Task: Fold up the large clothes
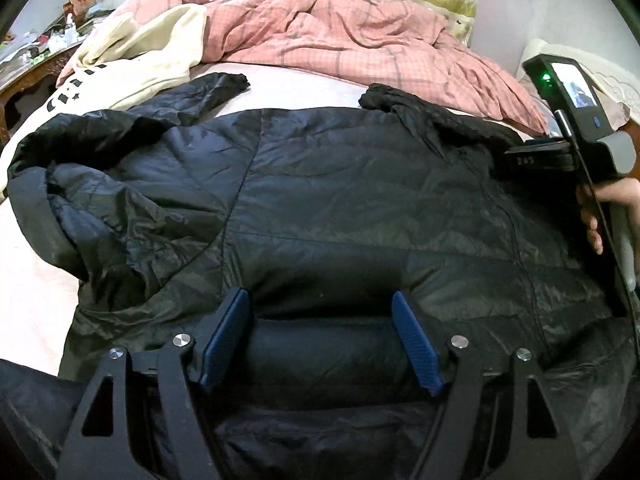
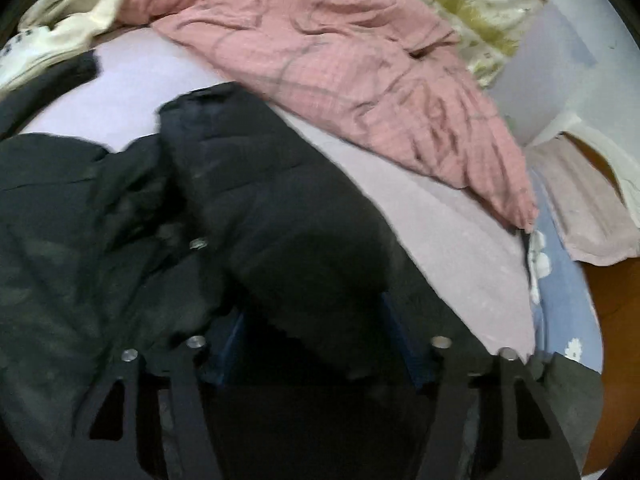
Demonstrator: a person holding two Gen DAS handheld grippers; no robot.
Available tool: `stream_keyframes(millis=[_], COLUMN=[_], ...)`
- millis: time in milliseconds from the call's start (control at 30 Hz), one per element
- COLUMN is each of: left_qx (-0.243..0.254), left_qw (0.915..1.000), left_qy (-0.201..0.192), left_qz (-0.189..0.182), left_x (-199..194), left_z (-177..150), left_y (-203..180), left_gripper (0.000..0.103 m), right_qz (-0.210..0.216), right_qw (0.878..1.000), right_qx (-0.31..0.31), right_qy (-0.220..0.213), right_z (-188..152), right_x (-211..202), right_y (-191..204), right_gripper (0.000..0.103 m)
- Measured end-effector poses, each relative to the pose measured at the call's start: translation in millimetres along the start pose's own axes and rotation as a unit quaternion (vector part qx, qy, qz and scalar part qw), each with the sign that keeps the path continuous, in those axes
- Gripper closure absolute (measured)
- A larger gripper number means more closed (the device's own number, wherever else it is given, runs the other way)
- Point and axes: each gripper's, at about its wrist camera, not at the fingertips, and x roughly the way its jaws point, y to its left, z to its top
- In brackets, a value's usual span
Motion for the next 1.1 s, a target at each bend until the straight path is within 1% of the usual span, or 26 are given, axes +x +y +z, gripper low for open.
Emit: stream_keyframes(millis=[67,133,200,267,300,333,367,433,467,500,567,600,633,667,700,800,833,867,900,933,967,1000,1033,1067,1100], left_qx=[0.0,0.0,0.0,-0.001,-0.001,0.0,0.003,0.006,0.005,0.004,0.003,0.003,0.004,0.004,0.004,0.004,0.004,0.005,0.005,0.007,0.011,0.02,0.027,0.03,0.031], left_qw=[1.0,1.0,1.0,1.0,1.0,1.0,1.0,0.9999,0.9999,0.9999,0.9999,0.9999,0.9999,0.9999,0.9999,0.9999,0.9999,1.0,1.0,0.9999,0.9999,0.9998,0.9996,0.9994,0.9988], left_qy=[0.002,0.002,0.002,0.002,0.002,0.004,0.005,0.002,0.001,0.001,0.001,0.001,0.001,0.0,0.0,-0.001,-0.003,-0.005,-0.007,-0.008,-0.004,-0.001,-0.005,-0.02,-0.038], left_qz=[0.0,0.002,0.002,0.0,0.0,0.002,0.007,0.012,0.013,0.013,0.012,0.012,0.013,0.013,0.013,0.011,0.01,0.006,0.002,-0.003,-0.001,0.0,-0.001,0.0,0.002], left_x=[0.0,-0.5,-0.8,-1.5,-1.0,-0.4,-0.8,-2.6,-3.3,-3.1,-3.1,-2.9,-3.0,-3.1,-2.6,-3.4,-4.3,-5.7,-6.5,-8.3,-9.2,-10.4,-13.1,-19.5,-27.9], left_z=[0.5,0.5,0.4,0.5,0.4,0.4,0.3,-0.2,-0.8,-1.1,-1.3,-1.5,-1.7,-1.7,-1.7,-1.7,-1.9,-2.0,-1.6,-1.9,-2.4,-2.9,-3.6,-4.1,-4.7], left_y=[0.0,-0.1,-0.1,0.5,0.6,0.2,-0.5,-1.4,-1.4,-1.1,-0.4,-0.7,-0.9,-0.7,-0.4,-0.4,-0.1,0.3,0.2,0.2,-0.9,-3.7,-6.1,-7.3,-8.4], left_gripper=[0.03,0.03,0.03,0.03,0.03,0.03,0.03,0.03,0.03,0.03,0.03,0.03,0.03,0.03,0.03,0.03,0.031,0.031,0.031,0.031,0.031,0.031,0.031,0.031,0.031], right_qz=[0.007,0.004,-0.007,0.001,-0.003,-0.03,-0.045,-0.08,-0.109,-0.155,-0.208,-0.229,-0.261,-0.279,-0.287,-0.284,-0.281,-0.277,-0.269,-0.232,-0.178,-0.132,-0.119,-0.123,-0.121], right_qw=[0.999,0.996,0.992,0.986,0.983,0.981,0.98,0.975,0.971,0.963,0.951,0.947,0.94,0.936,0.935,0.936,0.935,0.934,0.934,0.943,0.955,0.965,0.97,0.971,0.973], right_qx=[0.052,0.087,0.103,0.128,0.144,0.158,0.165,0.187,0.195,0.206,0.219,0.218,0.213,0.209,0.206,0.209,0.215,0.222,0.229,0.23,0.225,0.216,0.201,0.191,0.185], right_qy=[0.004,-0.023,-0.071,-0.105,-0.112,-0.104,-0.099,-0.091,-0.083,-0.073,-0.065,-0.059,-0.051,-0.044,-0.034,0.007,0.022,0.034,0.05,0.066,0.072,0.075,0.075,0.068,0.061], right_z=[-6.6,-13.1,-25.8,-44.1,-55.6,-70.5,-78.2,-103.4,-114.2,-130.1,-156.4,-166.0,-179.9,-190.5,-200.6,-227.1,-235.6,-243.4,-253.6,-261.8,-270.9,-277.0,-282.6,-286.8,-292.8], right_x=[-3.1,-21.5,-57.2,-83.5,-93.7,-102.1,-107.0,-120.0,-125.1,-133.6,-148.7,-153.1,-158.2,-161.6,-160.7,-144.8,-135.5,-127.0,-121.8,-113.7,-110.1,-110.1,-114.6,-121.5,-132.9], right_y=[-23.1,-45.1,-73.1,-99.6,-114.5,-133.5,-144.9,-180.0,-196.1,-216.1,-244.2,-251.3,-260.0,-266.7,-273.3,-288.6,-293.8,-299.4,-302.1,-303.3,-297.9,-292.4,-284.1,-277.9,-271.0], right_gripper=[0.098,0.098,0.098,0.098,0.098,0.098,0.098,0.098,0.098,0.098,0.098,0.098,0.098,0.098,0.098,0.097,0.094,0.081,0.066,0.062,0.06,0.06,0.059,0.053,0.041])
